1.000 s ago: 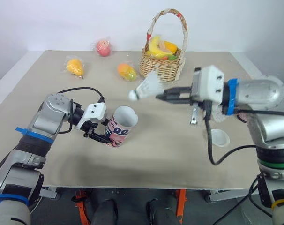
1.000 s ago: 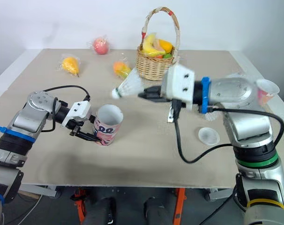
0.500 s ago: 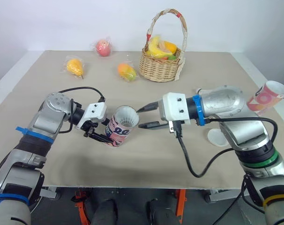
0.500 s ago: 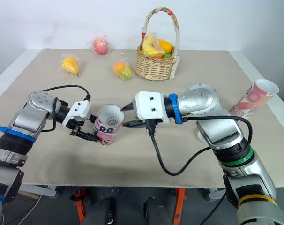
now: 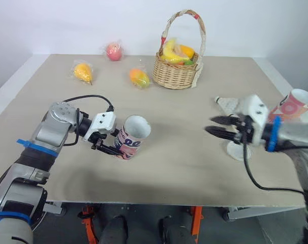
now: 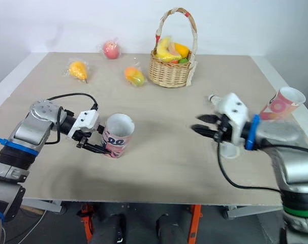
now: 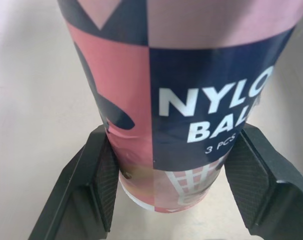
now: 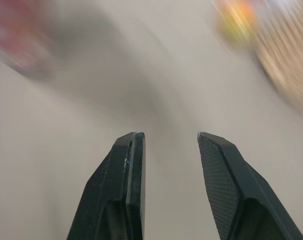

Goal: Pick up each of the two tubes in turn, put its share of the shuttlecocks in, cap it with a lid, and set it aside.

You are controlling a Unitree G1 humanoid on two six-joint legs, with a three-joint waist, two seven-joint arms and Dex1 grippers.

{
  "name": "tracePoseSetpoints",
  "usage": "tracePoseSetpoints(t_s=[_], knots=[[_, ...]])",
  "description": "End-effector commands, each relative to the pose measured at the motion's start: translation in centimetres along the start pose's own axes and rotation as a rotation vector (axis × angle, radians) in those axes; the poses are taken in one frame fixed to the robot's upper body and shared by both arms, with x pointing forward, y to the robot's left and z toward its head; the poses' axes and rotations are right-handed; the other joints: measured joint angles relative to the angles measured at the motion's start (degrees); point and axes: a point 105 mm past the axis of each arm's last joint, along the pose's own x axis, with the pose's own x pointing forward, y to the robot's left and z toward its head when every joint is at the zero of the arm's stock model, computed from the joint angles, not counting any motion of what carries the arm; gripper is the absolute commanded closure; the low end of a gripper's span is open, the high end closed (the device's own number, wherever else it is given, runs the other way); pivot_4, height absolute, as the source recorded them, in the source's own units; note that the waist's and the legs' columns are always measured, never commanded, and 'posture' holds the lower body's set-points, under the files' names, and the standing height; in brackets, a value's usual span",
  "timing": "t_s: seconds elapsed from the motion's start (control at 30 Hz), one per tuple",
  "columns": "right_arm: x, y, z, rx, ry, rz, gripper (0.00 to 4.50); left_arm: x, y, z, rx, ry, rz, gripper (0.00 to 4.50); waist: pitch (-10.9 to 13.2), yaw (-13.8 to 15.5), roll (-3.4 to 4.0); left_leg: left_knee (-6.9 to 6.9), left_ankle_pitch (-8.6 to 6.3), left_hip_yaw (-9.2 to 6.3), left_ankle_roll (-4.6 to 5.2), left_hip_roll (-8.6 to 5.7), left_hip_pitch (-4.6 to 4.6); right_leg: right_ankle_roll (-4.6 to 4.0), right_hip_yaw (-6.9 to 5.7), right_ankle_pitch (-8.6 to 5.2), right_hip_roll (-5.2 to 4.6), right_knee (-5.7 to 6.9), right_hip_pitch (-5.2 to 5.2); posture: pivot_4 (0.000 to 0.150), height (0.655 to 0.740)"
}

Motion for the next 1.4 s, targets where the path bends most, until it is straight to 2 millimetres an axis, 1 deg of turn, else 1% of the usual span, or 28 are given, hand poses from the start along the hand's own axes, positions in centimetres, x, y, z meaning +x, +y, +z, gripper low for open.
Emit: tracePoseSetpoints(t_s=[0.03,0.07,0.13,0.23,0.3,0.37,0.43,0.57,0.67,0.83,1.2,1.3,1.33,1.37,1.4], knots=[[-3.1,-1.6,0.1,0.017,-0.017,-0.133,2.61,-0.3,0.0,0.2,0.011,0.008,0.0,1.69,0.0,-0.1,0.04,0.0,0.0,0.0,0.0,0.0,0.0,0.04,0.01,-0.02,0.0,0.0,0.0,0.15,0.7393],[-3.4,-1.9,-0.7,0.038,0.003,-0.163,2.61,-0.2,0.1,0.2,0.012,0.008,-0.003,1.69,0.0,-0.3,0.04,0.0,0.0,0.03,0.0,0.0,0.04,0.26,0.05,-0.13,0.01,0.01,0.01,0.15,0.7393],[-3.6,-2.3,-2.1,0.076,0.035,-0.202,2.61,-0.2,0.2,0.2,0.016,0.01,-0.008,1.69,0.0,-0.7,0.04,0.03,0.0,0.03,0.0,0.01,0.1,0.37,0.08,-0.11,0.04,0.01,0.05,0.15,0.7393],[-2.5,-3.3,-4.8,0.12,0.113,-0.268,2.61,0.0,0.3,0.4,0.022,0.006,-0.013,1.69,0.0,-0.9,0.02,0.08,0.04,0.07,0.06,0.01,0.33,0.43,0.13,-0.01,0.03,0.01,0.23,0.15,0.7393],[-1.9,-3.5,-5.5,0.127,0.135,-0.279,2.61,0.0,0.4,0.4,0.023,0.004,-0.014,1.69,0.0,-0.9,0.02,0.13,0.09,0.11,0.13,-0.01,0.34,0.36,0.18,0.0,0.02,0.0,0.25,0.15,0.7393],[-1.1,-4.2,-6.1,0.131,0.146,-0.306,2.61,0.1,0.4,0.4,0.027,0.005,-0.015,1.69,0.0,-0.9,0.03,0.12,0.12,0.14,0.18,-0.03,0.34,0.36,0.26,0.01,0.02,0.0,0.24,0.15,0.7393],[-0.5,-5.0,-6.5,0.124,0.153,-0.337,2.61,0.1,0.4,0.4,0.028,0.004,-0.014,1.69,0.0,-0.9,0.03,0.12,0.13,0.18,0.19,-0.07,0.3,0.55,0.33,0.1,0.01,0.0,0.21,0.15,0.7393],[0.4,-7.0,-6.7,0.113,0.166,-0.4,2.61,0.0,0.3,0.4,0.028,0.006,-0.013,1.69,0.0,-0.9,0.02,0.1,0.12,0.21,0.19,-0.09,0.29,0.58,0.37,0.09,-0.01,-0.03,0.2,0.15,0.7393],[0.9,-7.9,-6.7,0.108,0.17,-0.422,2.61,-0.1,0.3,0.4,0.026,0.007,-0.009,1.69,0.0,-0.9,0.03,0.05,0.12,0.2,0.19,-0.09,0.27,0.55,0.36,0.07,0.0,-0.04,0.17,0.15,0.7393],[1.7,-8.5,-7.1,0.115,0.177,-0.421,2.61,-0.2,0.2,0.3,0.02,0.008,-0.004,1.69,0.0,-0.9,0.03,-0.03,0.12,0.18,0.19,-0.09,0.24,0.51,0.34,0.01,0.01,-0.04,0.13,0.15,0.7393],[3.9,-9.7,-7.0,0.13,0.169,-0.448,2.61,-0.3,0.1,0.3,0.016,0.008,-0.002,1.69,0.0,-0.9,0.04,-0.02,0.12,0.19,0.19,-0.09,0.26,0.52,0.35,0.04,0.01,-0.04,0.13,0.15,0.7393],[4.4,-10.1,-7.4,0.14,0.186,-0.466,2.61,-0.3,0.1,0.3,0.017,0.007,-0.001,1.69,0.0,-0.9,0.04,-0.03,0.12,0.18,0.19,-0.09,0.25,0.51,0.34,0.03,0.01,-0.04,0.13,0.15,0.7393],[4.5,-10.3,-7.5,0.149,0.187,-0.477,2.84,-0.3,0.1,0.3,0.017,0.007,0.0,1.69,0.0,-0.9,0.04,-0.03,0.12,0.19,0.19,-0.09,0.25,0.51,0.35,0.03,0.01,-0.04,0.13,0.15,0.7393],[4.6,-10.4,-7.6,0.154,0.187,-0.484,3.19,-0.3,0.1,0.3,0.016,0.007,0.001,1.69,0.0,-0.9,0.03,-0.02,0.12,0.19,0.19,-0.09,0.25,0.51,0.35,0.03,0.0,-0.04,0.14,0.15,0.7393],[4.7,-10.5,-7.7,0.157,0.186,-0.49,3.27,-0.3,0.1,0.3,0.016,0.008,0.001,1.69,0.0,-0.9,0.03,-0.02,0.12,0.19,0.19,-0.09,0.24,0.51,0.35,0.03,0.0,-0.04,0.14,0.15,0.7393]])
